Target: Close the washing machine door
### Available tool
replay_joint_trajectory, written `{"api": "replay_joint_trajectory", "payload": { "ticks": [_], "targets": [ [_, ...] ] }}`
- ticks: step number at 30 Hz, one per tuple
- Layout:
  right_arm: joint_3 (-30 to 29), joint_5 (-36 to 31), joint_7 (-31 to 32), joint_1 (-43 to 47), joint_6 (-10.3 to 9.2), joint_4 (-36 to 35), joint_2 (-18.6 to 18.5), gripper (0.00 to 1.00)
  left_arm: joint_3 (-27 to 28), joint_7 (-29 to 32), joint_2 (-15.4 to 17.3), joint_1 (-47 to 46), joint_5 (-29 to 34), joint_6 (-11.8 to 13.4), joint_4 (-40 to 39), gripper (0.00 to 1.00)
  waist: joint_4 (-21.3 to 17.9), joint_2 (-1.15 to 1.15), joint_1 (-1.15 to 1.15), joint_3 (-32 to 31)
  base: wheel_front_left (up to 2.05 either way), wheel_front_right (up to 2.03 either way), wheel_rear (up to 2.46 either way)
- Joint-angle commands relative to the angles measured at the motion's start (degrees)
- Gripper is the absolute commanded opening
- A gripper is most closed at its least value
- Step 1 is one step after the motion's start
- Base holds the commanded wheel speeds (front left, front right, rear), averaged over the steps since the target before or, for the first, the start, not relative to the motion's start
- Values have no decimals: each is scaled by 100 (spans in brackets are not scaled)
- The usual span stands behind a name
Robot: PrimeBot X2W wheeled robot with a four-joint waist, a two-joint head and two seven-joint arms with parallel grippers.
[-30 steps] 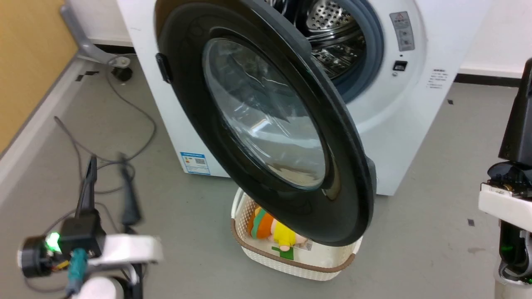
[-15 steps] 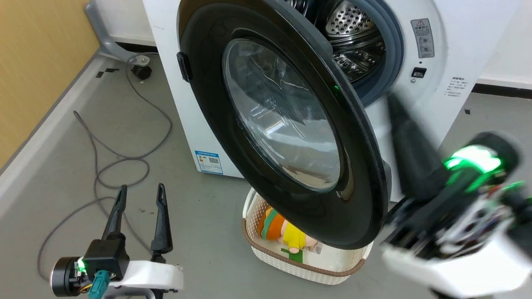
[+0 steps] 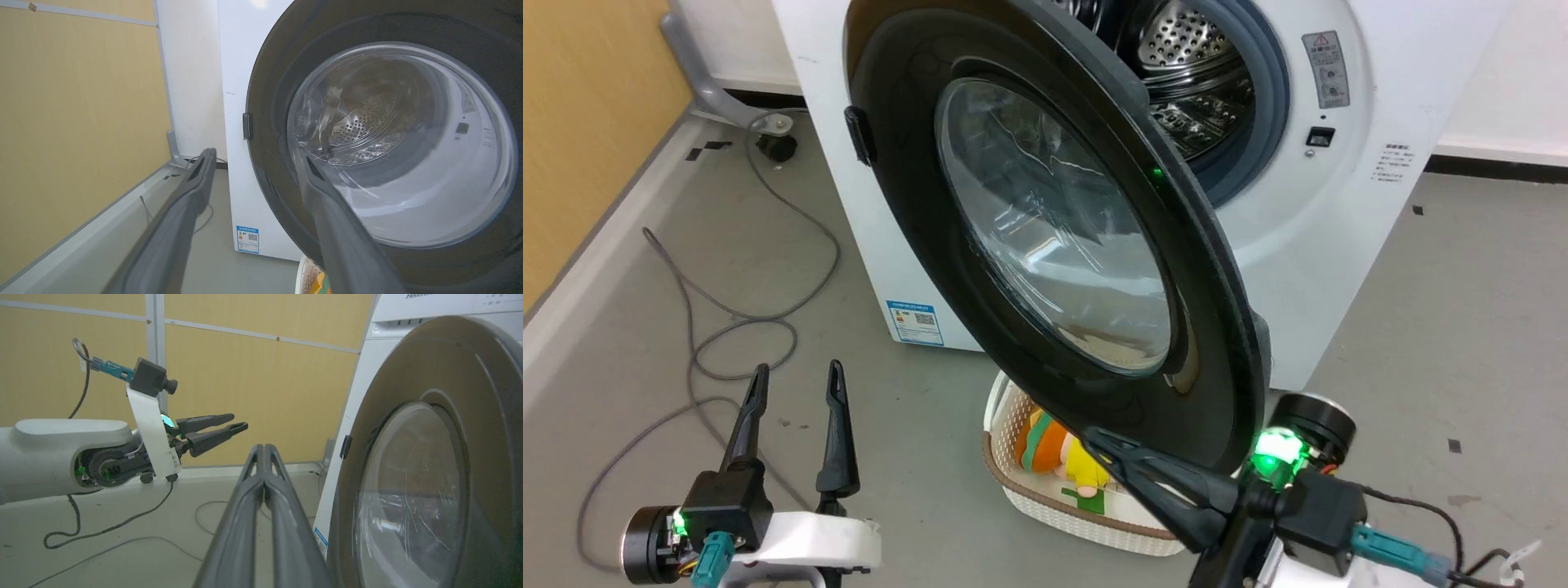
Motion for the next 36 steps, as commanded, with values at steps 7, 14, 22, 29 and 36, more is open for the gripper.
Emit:
{"api": "replay_joint_trajectory", "payload": {
  "ticks": [7, 14, 22, 29, 36],
  "targets": [
    [-435, -108, -25, 144, 3, 1058, -84, 0, 121, -25, -133, 27, 148, -93, -35, 100, -142, 0, 0, 81, 0, 0, 0],
    [-1254, 9, -25, 123, 3, 1795, 181, 0, 142, -25, -197, -47, 230, -143, -69, 100, -208, 0, 0, 275, 0, 0, 0],
    [-2011, 27, -25, -269, 3, 2349, 392, 0, 99, -25, -238, -229, 264, -168, -145, 100, -199, 0, 0, 663, 0, 0, 0],
    [-2846, -11, -25, -1001, 3, 3057, 512, 0, 26, -25, -260, -542, 282, -145, -238, 100, -127, 0, 0, 1178, 0, 0, 0],
    [-3293, -115, -25, -1921, 3, 3804, 549, 0, -36, -25, -269, -845, 268, -91, -278, 100, -37, 0, 0, 1605, 0, 0, 0]
  ]
}}
